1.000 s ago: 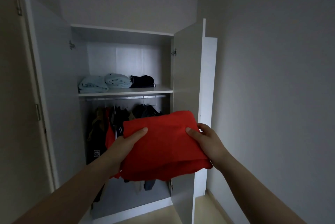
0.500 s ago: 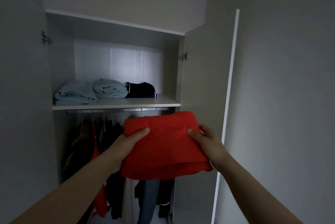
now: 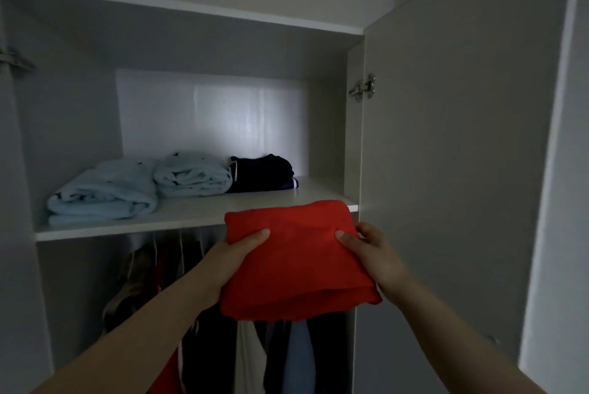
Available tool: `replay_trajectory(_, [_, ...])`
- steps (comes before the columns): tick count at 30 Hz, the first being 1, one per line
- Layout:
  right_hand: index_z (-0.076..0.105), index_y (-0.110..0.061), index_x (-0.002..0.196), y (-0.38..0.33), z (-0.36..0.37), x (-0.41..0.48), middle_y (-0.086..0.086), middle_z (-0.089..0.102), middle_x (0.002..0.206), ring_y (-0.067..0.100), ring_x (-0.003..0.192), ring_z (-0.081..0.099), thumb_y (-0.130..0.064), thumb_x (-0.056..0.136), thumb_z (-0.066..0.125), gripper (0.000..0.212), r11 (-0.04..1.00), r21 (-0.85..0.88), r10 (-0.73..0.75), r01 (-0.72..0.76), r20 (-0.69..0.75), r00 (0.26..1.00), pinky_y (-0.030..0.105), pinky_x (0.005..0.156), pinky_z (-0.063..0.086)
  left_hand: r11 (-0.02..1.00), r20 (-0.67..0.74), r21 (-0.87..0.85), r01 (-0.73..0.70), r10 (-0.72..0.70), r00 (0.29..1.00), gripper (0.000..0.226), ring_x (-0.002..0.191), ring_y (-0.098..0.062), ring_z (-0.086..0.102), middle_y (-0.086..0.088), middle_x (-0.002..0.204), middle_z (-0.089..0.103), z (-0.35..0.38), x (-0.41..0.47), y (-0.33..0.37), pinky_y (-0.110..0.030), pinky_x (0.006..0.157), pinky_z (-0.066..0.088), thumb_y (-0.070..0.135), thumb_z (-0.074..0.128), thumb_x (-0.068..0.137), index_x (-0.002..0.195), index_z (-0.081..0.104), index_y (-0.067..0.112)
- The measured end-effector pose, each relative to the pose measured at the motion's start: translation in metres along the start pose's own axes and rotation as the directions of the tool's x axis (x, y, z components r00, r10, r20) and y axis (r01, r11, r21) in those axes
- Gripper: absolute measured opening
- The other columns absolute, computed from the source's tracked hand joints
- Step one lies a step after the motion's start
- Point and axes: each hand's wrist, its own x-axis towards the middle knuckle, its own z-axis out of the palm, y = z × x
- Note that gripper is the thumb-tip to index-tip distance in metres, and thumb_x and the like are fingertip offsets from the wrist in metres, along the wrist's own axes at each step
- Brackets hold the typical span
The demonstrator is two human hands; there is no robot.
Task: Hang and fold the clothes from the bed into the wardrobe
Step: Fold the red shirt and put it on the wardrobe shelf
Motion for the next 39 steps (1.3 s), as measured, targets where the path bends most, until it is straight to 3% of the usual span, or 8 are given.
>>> replay_trajectory(6, [0.059, -0.015, 0.125, 0.016, 0.032, 0.100, 0.003, 0.067, 0.114, 0.017, 0.098, 0.066, -0.033, 0.090, 0.064, 0.040, 1.000, -0.021, -0.003, 0.003, -0.011, 1.000, 0.030, 0.085, 0.053, 0.999, -0.003, 0.042, -0.012, 0.012, 1.000, 0.042, 0.086, -0.014, 0.071, 0.005, 0.094, 0.075, -0.036, 0.096, 0.003, -0.029, 0.069, 0.054, 0.052, 0.074, 0.066, 0.101, 0.065, 0.029])
replay_trajectory(16, [0.067, -0.016, 0.111, 0.029, 0.066, 0.220, 0.000, 0.071, 0.102, 0.008, 0.085, 0.069, -0.033, 0.088, 0.065, 0.029, 0.998, -0.061, 0.000, -0.009, -0.137, 0.991, 0.021, 0.072, 0.056, 0.998, 0.097, 0.018, -0.054, 0.052, 0.994, 0.044, 0.086, -0.014, 0.072, 0.004, 0.096, 0.075, -0.076, 0.244, 0.021, -0.025, 0.065, 0.055, 0.043, 0.076, 0.070, 0.109, 0.067, 0.025])
replay_trajectory(19, [0.065, -0.015, 0.118, 0.032, 0.062, 0.251, 0.005, 0.068, 0.113, 0.016, 0.097, 0.066, -0.037, 0.088, 0.065, 0.037, 0.983, -0.184, -0.024, -0.010, -0.179, 0.984, 0.034, 0.090, 0.053, 1.000, 0.117, 0.012, -0.014, 0.013, 0.993, 0.046, 0.089, -0.017, 0.072, 0.000, 0.100, 0.074, -0.076, 0.280, 0.021, -0.030, 0.073, 0.055, 0.042, 0.077, 0.068, 0.108, 0.067, 0.024])
replay_trajectory(27, [0.045, -0.010, 0.141, 0.038, 0.056, 0.295, 0.013, 0.053, 0.137, 0.027, 0.124, 0.052, -0.043, 0.091, 0.060, 0.062, 0.800, -0.592, -0.050, -0.100, -0.233, 0.971, 0.027, 0.096, 0.038, 0.988, 0.025, -0.113, 0.103, -0.101, 0.995, 0.052, 0.102, -0.028, 0.063, -0.014, 0.121, 0.063, -0.052, 0.343, -0.001, -0.036, 0.079, 0.051, 0.033, 0.066, 0.086, 0.131, 0.052, 0.013])
replay_trajectory(31, [0.065, -0.016, 0.114, 0.047, 0.065, 0.276, 0.007, 0.066, 0.112, 0.025, 0.103, 0.061, -0.033, 0.094, 0.055, 0.029, 0.637, -0.761, -0.371, 0.121, -0.165, 0.914, 0.028, 0.085, 0.043, 0.979, -0.084, -0.170, 0.109, -0.125, 0.989, 0.053, 0.108, -0.032, 0.060, -0.017, 0.125, 0.060, -0.028, 0.363, -0.007, -0.046, 0.094, 0.049, 0.030, 0.065, 0.088, 0.134, 0.049, 0.010])
replay_trajectory(34, [0.070, -0.012, 0.086, 0.057, 0.061, 0.273, 0.005, 0.068, 0.086, 0.022, 0.084, 0.060, -0.023, 0.094, 0.055, 0.020, 0.561, -0.796, -0.446, 0.227, -0.059, 0.893, 0.033, 0.077, 0.043, 0.981, -0.070, -0.163, 0.109, -0.122, 0.990, 0.054, 0.109, -0.031, 0.060, -0.016, 0.126, 0.060, -0.022, 0.369, -0.008, -0.047, 0.098, 0.047, 0.029, 0.068, 0.086, 0.134, 0.050, 0.010])
replay_trajectory(37, [0.072, -0.009, 0.097, 0.065, 0.044, 0.279, 0.002, 0.070, 0.097, 0.017, 0.092, 0.060, -0.018, 0.094, 0.057, 0.017, 0.592, -0.750, -0.378, 0.296, 0.067, 0.924, 0.018, 0.081, 0.039, 0.998, -0.096, 0.034, 0.050, -0.047, 0.994, 0.072, 0.109, -0.029, 0.059, -0.013, 0.126, 0.058, -0.035, 0.375, -0.006, -0.044, 0.097, 0.048, 0.032, 0.080, 0.073, 0.132, 0.047, 0.008])
replay_trajectory(39, [0.072, -0.013, 0.106, 0.068, 0.035, 0.282, -0.002, 0.069, 0.106, 0.010, 0.099, 0.058, -0.018, 0.094, 0.059, 0.019, 0.600, -0.732, -0.361, 0.322, 0.111, 0.926, 0.002, 0.083, 0.032, 0.899, -0.202, 0.428, -0.090, 0.192, 0.960, 0.094, 0.118, -0.029, 0.051, -0.011, 0.133, 0.048, -0.045, 0.380, -0.001, -0.044, 0.101, 0.045, 0.042, 0.086, 0.062, 0.136, 0.038, 0.011])
